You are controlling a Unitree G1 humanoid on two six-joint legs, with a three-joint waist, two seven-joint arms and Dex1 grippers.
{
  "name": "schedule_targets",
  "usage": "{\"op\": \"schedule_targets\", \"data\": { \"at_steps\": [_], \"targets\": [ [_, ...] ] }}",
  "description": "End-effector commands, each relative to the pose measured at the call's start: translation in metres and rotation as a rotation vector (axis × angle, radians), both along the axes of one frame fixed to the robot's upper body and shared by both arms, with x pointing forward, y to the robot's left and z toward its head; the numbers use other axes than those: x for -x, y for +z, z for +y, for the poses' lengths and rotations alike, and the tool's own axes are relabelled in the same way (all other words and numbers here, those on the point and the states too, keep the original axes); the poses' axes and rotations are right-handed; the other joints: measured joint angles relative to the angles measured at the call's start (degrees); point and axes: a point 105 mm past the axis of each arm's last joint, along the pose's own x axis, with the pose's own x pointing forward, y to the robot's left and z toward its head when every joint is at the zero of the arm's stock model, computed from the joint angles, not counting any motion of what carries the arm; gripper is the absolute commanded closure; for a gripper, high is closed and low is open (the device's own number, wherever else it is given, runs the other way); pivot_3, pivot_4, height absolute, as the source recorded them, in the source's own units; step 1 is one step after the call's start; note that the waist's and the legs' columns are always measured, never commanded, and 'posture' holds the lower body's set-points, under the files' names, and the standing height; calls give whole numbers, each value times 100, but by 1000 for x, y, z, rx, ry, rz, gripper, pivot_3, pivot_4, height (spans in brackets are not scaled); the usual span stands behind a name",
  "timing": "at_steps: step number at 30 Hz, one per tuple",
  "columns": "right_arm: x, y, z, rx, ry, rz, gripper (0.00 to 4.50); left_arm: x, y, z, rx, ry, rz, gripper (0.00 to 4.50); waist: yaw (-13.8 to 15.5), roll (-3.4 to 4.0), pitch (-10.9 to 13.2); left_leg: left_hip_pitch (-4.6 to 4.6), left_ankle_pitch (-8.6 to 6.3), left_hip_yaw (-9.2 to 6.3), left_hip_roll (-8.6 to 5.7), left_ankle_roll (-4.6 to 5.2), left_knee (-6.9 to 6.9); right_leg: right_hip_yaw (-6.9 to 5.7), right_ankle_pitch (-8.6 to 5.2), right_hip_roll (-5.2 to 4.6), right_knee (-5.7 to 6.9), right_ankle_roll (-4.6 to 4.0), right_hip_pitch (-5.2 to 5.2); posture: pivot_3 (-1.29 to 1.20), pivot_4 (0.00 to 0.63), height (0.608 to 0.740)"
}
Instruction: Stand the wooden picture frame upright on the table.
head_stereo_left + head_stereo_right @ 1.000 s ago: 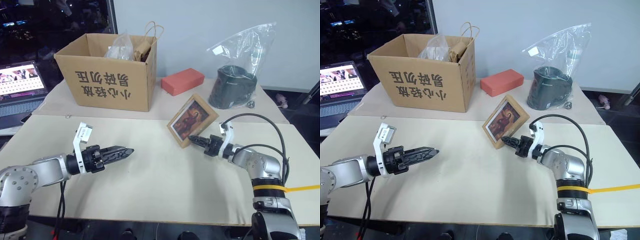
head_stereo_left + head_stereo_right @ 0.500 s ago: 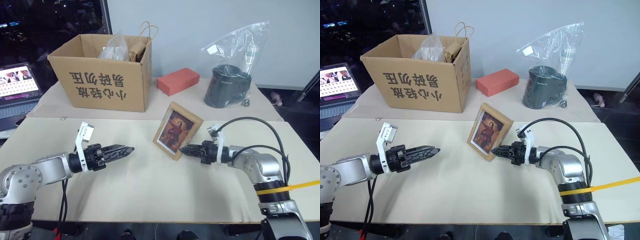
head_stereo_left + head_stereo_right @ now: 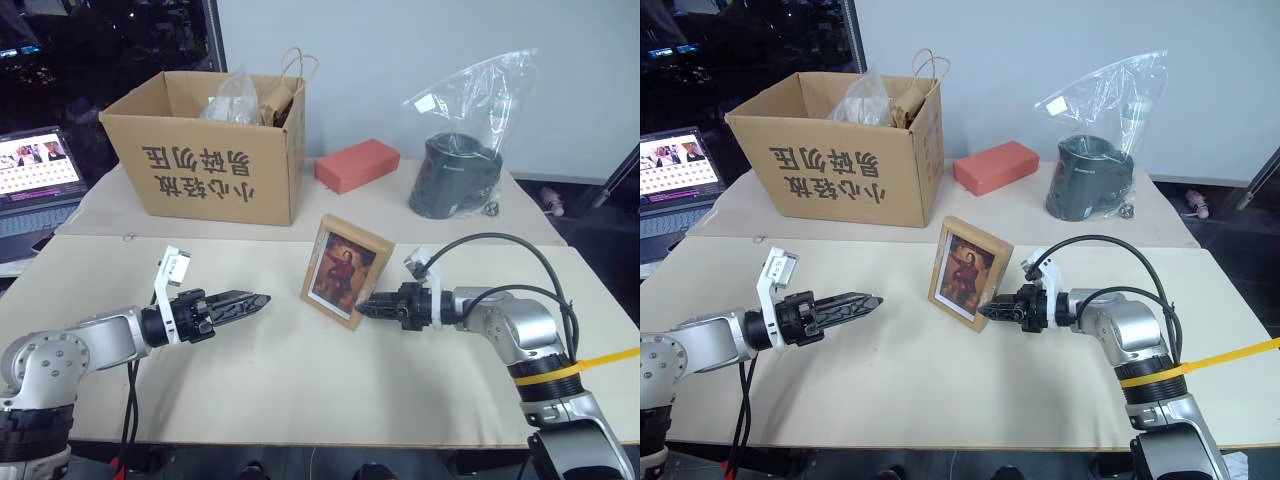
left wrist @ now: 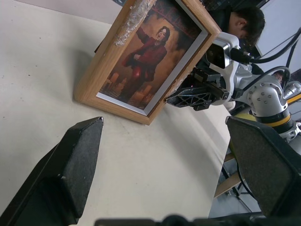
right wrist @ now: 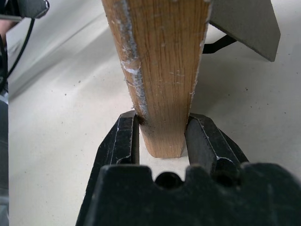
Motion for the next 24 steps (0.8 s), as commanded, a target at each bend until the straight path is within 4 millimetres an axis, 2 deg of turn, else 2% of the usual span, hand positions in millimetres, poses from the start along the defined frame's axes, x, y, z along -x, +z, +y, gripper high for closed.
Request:
{"op": "schedule_targets", "data": {
  "at_steps": [1, 7, 8, 11, 15, 21, 24],
  "targets": [
    [14, -38, -1, 98, 27, 124, 3357, 2, 6, -1, -4, -4, -30, 0, 0, -2, -1, 2, -1, 0, 0, 0, 0, 0, -1, 0, -2, 2, 3, 0, 150, 740],
    [18, -31, -2, 146, 60, 72, 3357, 2, 5, 0, 0, -2, -29, 0, 12, -2, -2, 0, -1, 0, 0, 1, 0, 0, -2, -1, -4, 4, 3, 0, 150, 740],
    [19, -29, -2, 147, 65, 68, 2340, 2, 5, 0, 0, -2, -31, 0, 23, -4, -2, 0, -1, 0, 0, 1, 0, -1, -2, -1, -7, 4, 3, 0, 150, 740],
    [15, -22, -11, 152, 29, 41, 1533, 1, 5, 0, -6, -6, -38, 0, 58, -1, 2, -12, -2, 0, 0, 2, -1, -4, -2, -1, -16, 3, -2, 0, 150, 740],
    [6, -15, -27, 146, -47, 22, 106, 0, 5, 1, -9, -5, -42, 0, 36, -1, 2, -13, -1, 2, -1, 2, 4, 4, -1, 0, -14, 5, -6, 0, 150, 740],
    [14, 0, -76, 121, -172, 16, 18, -2, 3, 7, -46, 7, -75, 0, 141, -1, 3, -23, -2, 2, -2, 3, 5, 4, -1, -2, -24, 5, -7, 0, 150, 740],
    [21, 15, -93, 79, -201, -51, 18, -5, 0, 13, -88, 72, -173, 0, 139, -1, 3, -34, -6, 2, -2, 9, 2, 3, 3, -2, -27, -2, -18, 0, 150, 740]
  ]
}}
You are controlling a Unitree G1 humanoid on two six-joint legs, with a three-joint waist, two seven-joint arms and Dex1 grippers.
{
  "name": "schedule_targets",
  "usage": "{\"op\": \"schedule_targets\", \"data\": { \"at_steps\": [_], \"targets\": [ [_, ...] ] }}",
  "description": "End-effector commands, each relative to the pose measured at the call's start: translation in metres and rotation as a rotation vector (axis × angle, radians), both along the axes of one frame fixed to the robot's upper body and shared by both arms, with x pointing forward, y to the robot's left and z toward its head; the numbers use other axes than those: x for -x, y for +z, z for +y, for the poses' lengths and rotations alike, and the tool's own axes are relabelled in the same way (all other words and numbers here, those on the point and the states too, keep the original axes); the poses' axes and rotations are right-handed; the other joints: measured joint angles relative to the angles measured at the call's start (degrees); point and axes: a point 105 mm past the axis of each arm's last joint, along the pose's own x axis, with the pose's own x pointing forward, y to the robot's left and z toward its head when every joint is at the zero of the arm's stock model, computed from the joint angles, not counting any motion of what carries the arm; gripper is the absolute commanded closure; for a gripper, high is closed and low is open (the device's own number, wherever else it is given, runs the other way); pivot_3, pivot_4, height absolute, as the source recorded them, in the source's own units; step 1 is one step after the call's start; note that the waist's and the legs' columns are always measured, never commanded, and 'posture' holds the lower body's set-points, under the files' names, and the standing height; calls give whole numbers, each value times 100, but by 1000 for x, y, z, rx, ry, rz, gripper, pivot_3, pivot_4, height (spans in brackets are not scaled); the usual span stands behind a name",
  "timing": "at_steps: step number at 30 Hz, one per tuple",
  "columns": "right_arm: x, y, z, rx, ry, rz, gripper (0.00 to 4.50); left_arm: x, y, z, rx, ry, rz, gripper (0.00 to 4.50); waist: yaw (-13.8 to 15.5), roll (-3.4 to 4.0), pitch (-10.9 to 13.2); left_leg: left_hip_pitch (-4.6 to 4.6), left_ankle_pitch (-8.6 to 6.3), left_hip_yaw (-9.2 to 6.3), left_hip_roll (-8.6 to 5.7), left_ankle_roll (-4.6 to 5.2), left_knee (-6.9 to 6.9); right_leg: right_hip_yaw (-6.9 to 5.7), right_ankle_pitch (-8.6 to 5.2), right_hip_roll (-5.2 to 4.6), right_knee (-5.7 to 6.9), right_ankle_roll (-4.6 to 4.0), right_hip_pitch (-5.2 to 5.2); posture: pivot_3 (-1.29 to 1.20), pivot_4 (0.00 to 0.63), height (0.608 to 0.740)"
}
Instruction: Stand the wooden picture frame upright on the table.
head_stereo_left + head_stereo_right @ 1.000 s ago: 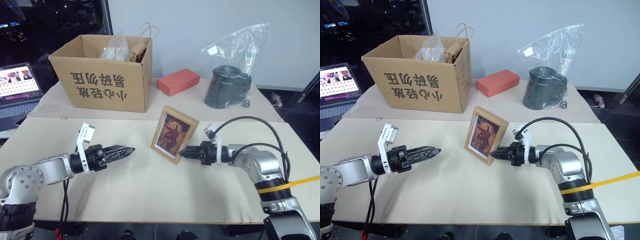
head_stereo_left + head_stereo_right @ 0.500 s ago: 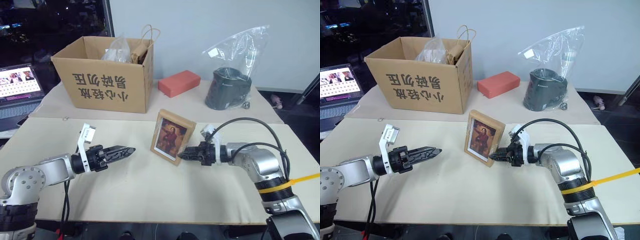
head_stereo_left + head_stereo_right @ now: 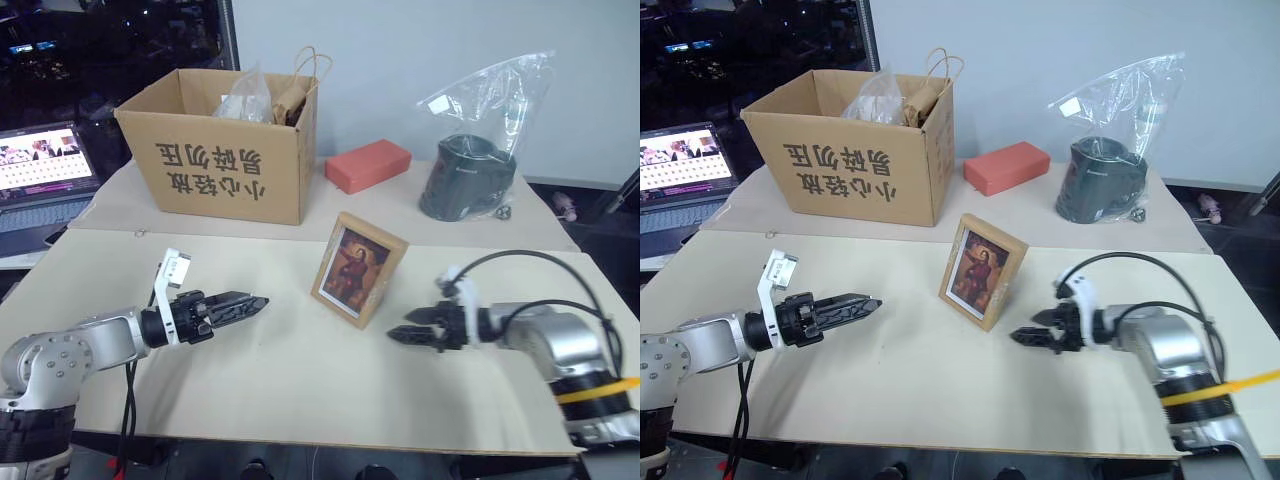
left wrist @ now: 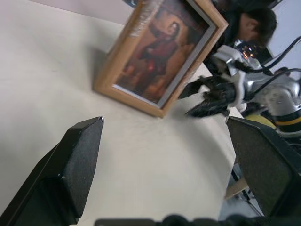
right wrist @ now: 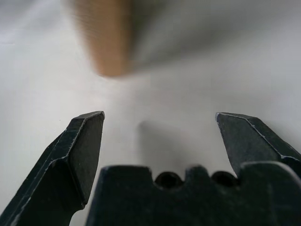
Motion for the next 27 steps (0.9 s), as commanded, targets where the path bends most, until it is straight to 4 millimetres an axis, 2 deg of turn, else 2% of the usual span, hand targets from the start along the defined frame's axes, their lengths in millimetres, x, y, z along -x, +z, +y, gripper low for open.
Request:
{"op": "schedule_targets", "data": {
  "at_steps": [1, 5, 9, 11, 13, 16, 20, 27],
  "targets": [
    [7, 34, -15, -89, -8, -142, 18, -3, 2, 9, -77, 72, -152, 0, -21, 1, 1, 1, -1, 0, 0, 2, -2, 0, 1, 0, 0, -3, -1, 0, 150, 740],
    [10, 64, -31, -74, -83, -445, 18, -9, -22, 22, -275, 174, -242, 0, -36, 5, 2, 2, -1, 1, 0, 2, -3, 3, 0, 0, 3, -4, -3, 0, 150, 740],
    [7, 63, -42, 55, -219, -671, 18, -27, -42, 41, -471, 332, -350, 0, -5, 2, 1, 5, -1, 2, 0, 2, 5, 1, -5, 0, 0, 7, 5, 0, 150, 740],
    [5, 62, -55, 48, -348, -724, 18, -31, -49, 46, -564, 363, -410, 0, -3, 3, 1, 6, -1, 2, 0, 1, 7, 3, -4, 0, -5, 9, 9, 0, 150, 740],
    [3, 61, -69, 23, -477, -747, 18, -33, -51, 48, -584, 392, -434, 0, -2, 4, 2, 3, -1, 2, 0, 1, 7, 4, -2, 0, -5, 9, 9, 0, 150, 740],
    [5, 56, -76, 9, -554, -751, 18, -35, -50, 48, -557, 423, -444, 0, -2, 5, 2, 1, -1, 2, -1, 1, 6, 4, 6, -1, -3, -5, 8, 0, 150, 740],
    [5, 49, -62, 29, -505, -740, 18, -36, -50, 42, -496, 420, -427, 0, -23, 5, 2, 5, -1, 2, 0, 2, 5, 3, 5, -1, 1, -3, 9, 0, 150, 740],
    [5, 50, -56, 34, -473, -734, 18, -38, -54, 36, -472, 384, -394, 0, -48, 6, 2, 24, 0, 2, 0, 2, 5, 5, -3, 0, 5, 9, 25, 0, 150, 740]
  ]
}}
